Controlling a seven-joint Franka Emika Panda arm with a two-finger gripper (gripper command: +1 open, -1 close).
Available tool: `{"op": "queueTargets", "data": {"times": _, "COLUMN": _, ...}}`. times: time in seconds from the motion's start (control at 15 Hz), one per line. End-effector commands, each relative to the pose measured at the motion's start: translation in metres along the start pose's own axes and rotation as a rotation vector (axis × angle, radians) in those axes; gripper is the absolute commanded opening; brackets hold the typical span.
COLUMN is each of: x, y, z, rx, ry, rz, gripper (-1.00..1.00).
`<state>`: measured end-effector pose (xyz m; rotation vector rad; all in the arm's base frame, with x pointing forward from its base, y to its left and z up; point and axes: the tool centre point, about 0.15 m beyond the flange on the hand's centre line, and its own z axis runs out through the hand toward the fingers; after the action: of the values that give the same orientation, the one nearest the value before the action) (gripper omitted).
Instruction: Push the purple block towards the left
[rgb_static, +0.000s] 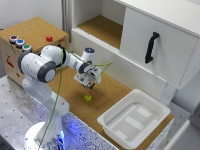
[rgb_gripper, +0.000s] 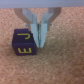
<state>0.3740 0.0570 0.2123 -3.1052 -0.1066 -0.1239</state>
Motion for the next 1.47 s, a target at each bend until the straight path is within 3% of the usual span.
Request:
{"op": "queueTargets", "data": {"times": 0.0, "x": 0.023, "y": -0.041, "z": 0.016, "rx": 0.053, "ry": -0.067, "rz": 0.02, "gripper": -1.0}}
{"op": "queueTargets", "data": {"times": 0.6, "x": 0.03, "y": -0.088, "z": 0.017, "rx": 0.044, "ry": -0.083, "rz": 0.042, "gripper": -1.0}}
{"op": "queueTargets", "data": {"times": 0.8, "x": 0.029, "y": -0.087, "z": 0.011, "rx": 0.012, "ry": -0.06, "rz": 0.084, "gripper": -1.0}}
{"op": "queueTargets", "data": {"times": 1.0, "x": 0.024, "y": -0.071, "z": -0.028, "rx": -0.064, "ry": 0.011, "rz": 0.14, "gripper": -1.0}}
{"op": "queueTargets", "data": {"times": 1.27, "x": 0.01, "y": -0.061, "z": -0.064, "rx": -0.042, "ry": 0.061, "rz": 0.116, "gripper": -1.0}}
{"op": "queueTargets", "data": {"times": 1.33, "x": 0.009, "y": -0.061, "z": -0.065, "rx": -0.032, "ry": 0.043, "rz": 0.095, "gripper": 1.0}}
{"op": "queueTargets", "data": {"times": 1.4, "x": 0.007, "y": -0.06, "z": -0.064, "rx": -0.021, "ry": 0.043, "rz": 0.084, "gripper": 1.0}}
